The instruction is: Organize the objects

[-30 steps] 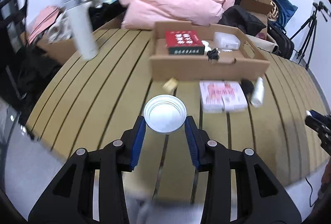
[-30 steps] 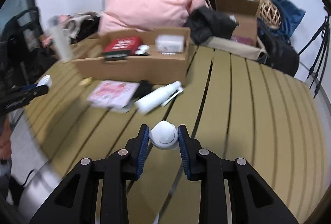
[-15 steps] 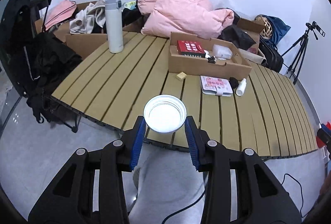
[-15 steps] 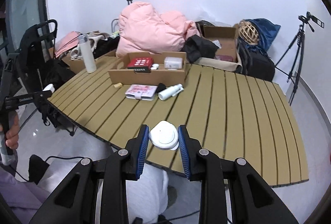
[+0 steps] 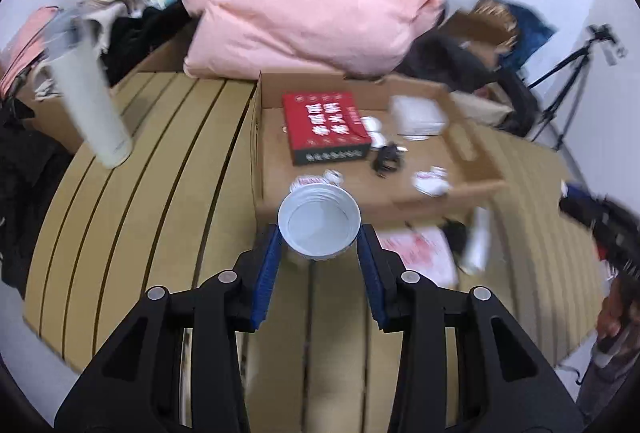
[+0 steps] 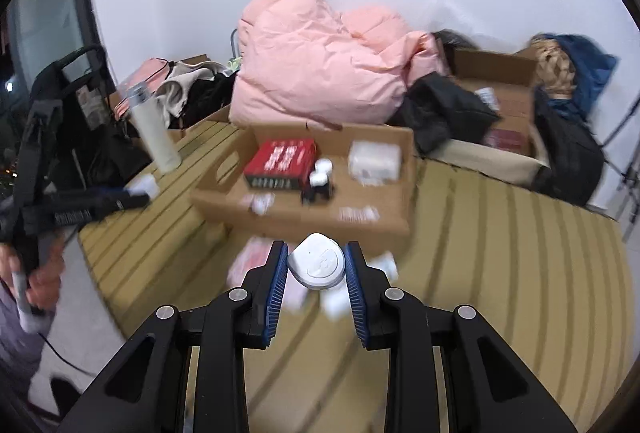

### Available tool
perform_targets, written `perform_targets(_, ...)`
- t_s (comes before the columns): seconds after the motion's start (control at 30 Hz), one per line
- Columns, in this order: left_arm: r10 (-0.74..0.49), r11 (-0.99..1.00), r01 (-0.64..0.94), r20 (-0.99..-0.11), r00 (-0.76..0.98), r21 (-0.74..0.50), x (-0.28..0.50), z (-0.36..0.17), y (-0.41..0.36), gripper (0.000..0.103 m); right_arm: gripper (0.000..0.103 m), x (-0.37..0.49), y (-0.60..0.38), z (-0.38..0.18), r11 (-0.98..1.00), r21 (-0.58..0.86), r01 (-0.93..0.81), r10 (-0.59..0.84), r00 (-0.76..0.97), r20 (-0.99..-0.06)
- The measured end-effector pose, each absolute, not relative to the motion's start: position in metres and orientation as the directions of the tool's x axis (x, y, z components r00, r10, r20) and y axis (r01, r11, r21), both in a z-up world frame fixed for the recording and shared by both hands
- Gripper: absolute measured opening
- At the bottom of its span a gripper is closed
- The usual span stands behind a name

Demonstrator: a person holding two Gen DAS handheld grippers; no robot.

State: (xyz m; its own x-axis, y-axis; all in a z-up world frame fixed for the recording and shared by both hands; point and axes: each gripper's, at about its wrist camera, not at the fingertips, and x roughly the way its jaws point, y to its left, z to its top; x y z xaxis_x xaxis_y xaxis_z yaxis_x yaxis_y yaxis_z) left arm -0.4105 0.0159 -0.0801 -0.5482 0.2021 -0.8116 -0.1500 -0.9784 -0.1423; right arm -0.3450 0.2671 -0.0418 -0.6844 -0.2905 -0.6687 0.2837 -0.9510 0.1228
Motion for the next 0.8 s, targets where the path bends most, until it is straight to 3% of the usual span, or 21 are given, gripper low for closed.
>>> perform_targets(0.1,0.187,-0.980,-0.145,-0.871,-0.454,-0.135,-0.459,-0.107,0.026,0.035,0.031,-0.430,0.252,-0.055,-0.954,0.144,0.262,-0.283,-0.639,-0.715)
perform_targets(0.23,0.147,-0.980,-0.183,-0.885,-0.442,-0.071,-0.494,-0.124,0.040,0.036,0.032,-0.509,0.225,-0.082,-0.956,0.127,0.263,-0.261,-0.576,-0.775)
perform_targets(0.33,0.171,-0.978,-0.181,-0.886,-0.430,-0.101,-0.511,-0.132,0.037,0.041,0.032,-0.552,0.216,-0.104,-0.966,0.121,0.229,-0.232,-0.553,-0.800)
perform_targets(0.4,0.171,-0.981,-0.161,-0.883,-0.438,-0.110,-0.519,-0.136,0.031,0.067,0.045,-0.572,0.215,-0.116,-0.967,0.133,0.218,-0.233,-0.542,-0.807)
perform_targets(0.43,0.180,-0.980,-0.156,-0.876,-0.448,-0.122,-0.519,-0.137,0.028,0.069,0.076,-0.575,0.216,-0.119,-0.965,0.147,0.219,-0.246,-0.543,-0.803)
perform_targets(0.47,0.196,-0.978,-0.158,-0.870,-0.452,-0.138,-0.519,-0.138,0.025,0.069,0.095,-0.577,0.218,-0.120,-0.961,0.171,0.219,-0.267,-0.554,-0.789)
perform_targets(0.8,0.226,-0.972,-0.166,-0.852,-0.472,-0.165,-0.495,-0.108,0.014,0.077,0.096,-0.546,0.236,-0.086,-0.956,0.205,0.209,-0.291,-0.594,-0.750)
